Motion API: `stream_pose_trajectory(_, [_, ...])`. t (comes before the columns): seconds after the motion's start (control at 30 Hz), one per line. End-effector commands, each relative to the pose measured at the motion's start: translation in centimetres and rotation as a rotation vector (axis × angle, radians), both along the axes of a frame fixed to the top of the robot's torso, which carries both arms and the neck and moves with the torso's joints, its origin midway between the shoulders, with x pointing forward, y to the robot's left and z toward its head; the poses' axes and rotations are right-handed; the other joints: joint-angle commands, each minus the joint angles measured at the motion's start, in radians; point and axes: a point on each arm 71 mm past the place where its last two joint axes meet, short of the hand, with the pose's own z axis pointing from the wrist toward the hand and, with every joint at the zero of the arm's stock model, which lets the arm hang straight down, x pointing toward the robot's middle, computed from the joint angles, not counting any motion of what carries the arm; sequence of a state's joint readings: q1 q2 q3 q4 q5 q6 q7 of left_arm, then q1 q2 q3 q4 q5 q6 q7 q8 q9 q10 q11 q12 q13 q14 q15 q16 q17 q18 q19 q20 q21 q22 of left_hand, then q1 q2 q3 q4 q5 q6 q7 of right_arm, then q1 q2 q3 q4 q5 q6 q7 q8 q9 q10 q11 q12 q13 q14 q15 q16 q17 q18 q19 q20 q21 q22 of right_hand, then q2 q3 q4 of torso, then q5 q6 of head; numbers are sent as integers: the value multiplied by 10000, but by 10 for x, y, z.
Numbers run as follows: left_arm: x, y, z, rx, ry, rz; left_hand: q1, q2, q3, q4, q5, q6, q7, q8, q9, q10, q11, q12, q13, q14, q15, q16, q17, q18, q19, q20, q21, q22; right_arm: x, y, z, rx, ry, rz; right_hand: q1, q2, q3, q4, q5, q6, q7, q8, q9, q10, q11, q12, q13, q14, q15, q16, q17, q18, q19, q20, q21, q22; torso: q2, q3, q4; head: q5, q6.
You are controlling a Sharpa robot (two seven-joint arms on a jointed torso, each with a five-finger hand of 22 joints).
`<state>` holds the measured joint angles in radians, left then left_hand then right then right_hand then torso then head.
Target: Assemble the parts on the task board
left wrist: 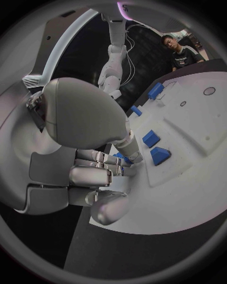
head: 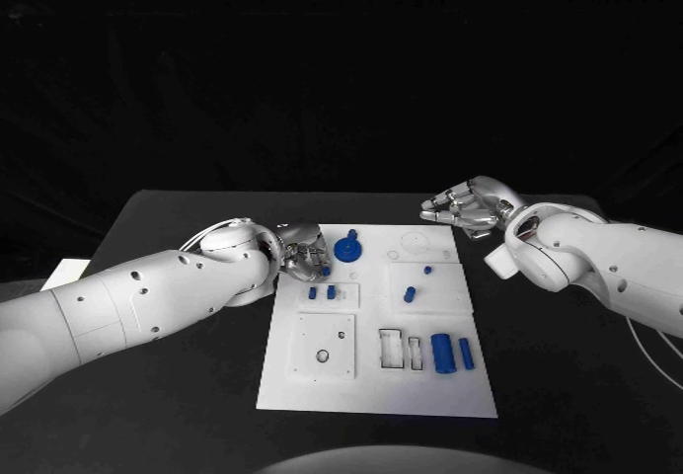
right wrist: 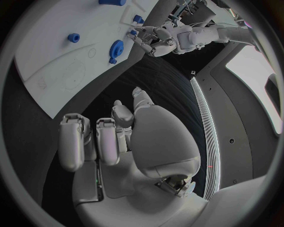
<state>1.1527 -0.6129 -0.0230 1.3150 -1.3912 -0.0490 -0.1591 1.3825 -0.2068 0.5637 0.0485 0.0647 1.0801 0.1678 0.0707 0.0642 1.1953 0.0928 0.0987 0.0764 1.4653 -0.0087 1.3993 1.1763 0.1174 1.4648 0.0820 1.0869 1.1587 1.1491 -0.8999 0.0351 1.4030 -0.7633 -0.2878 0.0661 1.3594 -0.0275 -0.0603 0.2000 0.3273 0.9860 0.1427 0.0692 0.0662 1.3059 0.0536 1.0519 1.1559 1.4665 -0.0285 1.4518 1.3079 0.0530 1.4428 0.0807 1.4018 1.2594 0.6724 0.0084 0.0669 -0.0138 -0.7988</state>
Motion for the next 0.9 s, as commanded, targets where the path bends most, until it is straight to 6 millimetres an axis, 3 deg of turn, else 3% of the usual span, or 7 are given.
stream_pose_trajectory(0.03, [-1, 0, -3, 231, 153, 4, -109, -41, -18, -48, 26, -97, 16, -75, -11, -85, 2, -70, -10, 332, 84, 42, -14, -196, 158, 68, 20, 10, 0, 1, 0, 1, -48, 104, -29, 100, -33, -19, 22, -34, -1, 35, 15, -148, 0, -172, -123, 589, 53, -85, 526, 147, -94, -11, -85, -114, -4, 1, 0, -10, 6])
stream_pose_trajectory(0.33, [-1, 3, -2, 178, 51, 110, -129, -103, 9, -116, 44, -559, 152, -112, -19, -239, 120, -233, -18, 320, 179, 54, -32, -204, 150, 147, 45, 53, 1, -4, -2, -247, 100, 9, -4, 125, -41, -44, -51, -69, 1, 35, 15, -711, -3, -1242, -993, 498, 48, -320, 231, 227, -282, -11, -343, -517, 3, -4, -4, -18, 13])
stream_pose_trajectory(0.47, [0, 7, 0, -29, -159, 264, -135, -148, 3, -151, 53, -1000, 275, -115, -24, -433, 229, -336, -39, 299, 266, 38, -100, -208, 138, 216, 36, 59, 0, -5, -4, -834, 143, 195, 257, 220, 93, -157, -474, -44, -4, 62, 24, -1973, -16, -3941, -3139, 430, 26, -574, -49, 338, -505, -33, -725, -1103, -1, -1, -3, -42, 29])
stream_pose_trajectory(0.6, [2, 15, 5, -694, -371, 545, -146, -209, -144, -145, 50, -1798, 183, -125, -42, -565, 203, -308, -49, 267, 267, -6, -235, -156, 77, 251, -158, -87, -3, -6, -6, -2200, -104, 738, 988, 217, 675, -451, -735, 711, -57, 356, 135, -2261, -114, -5945, -4840, 424, -27, -770, -269, 371, -503, -137, -864, -1280, -7, 7, -1, -108, 80])
stream_pose_trajectory(0.67, [2, 21, 9, -1466, -361, 780, -138, -197, -240, -116, 52, -1942, 213, -99, -18, -684, 227, -296, -66, 201, 276, -122, -495, -57, -52, 264, -640, -475, -5, -6, -6, -3062, -383, 1059, 1247, 39, 1021, -564, -795, 878, -94, 358, 138, -2145, -17, -7011, -5824, 442, 13, -815, -310, 374, -464, -137, -883, -1289, -26, 6, 16, -117, 108])
stream_pose_trajectory(0.77, [2, 31, 17, -3819, 63, 1482, -171, -59, -286, -6, 52, -1501, 280, 123, 75, -698, 254, -171, -54, -149, 295, -732, -1676, 162, -425, 296, -1825, -1413, -10, -7, -5, -4166, -792, 1397, 1427, -208, 1534, -671, -832, 1019, -126, 278, 117, -1877, 0, -8157, -6978, 466, 36, -826, -303, 355, -420, -34, -895, -1282, -42, 23, 2, -77, 146])
stream_pose_trajectory(0.9, [-3, 41, 26, -7131, 995, 2473, -53, 71, -44, -34, 525, -1225, 257, 248, 85, -446, 193, 62, -17, -320, 241, -1065, -2226, 280, -628, 271, -2464, -1906, -19, -8, -3, -5109, -1345, 1564, 1316, -412, 1657, -641, -896, 971, -130, 165, 85, -1853, 53, -8477, -7383, 463, 70, -852, -327, 359, -415, -4, -913, -1296, -26, 11, 9, -137, 191])
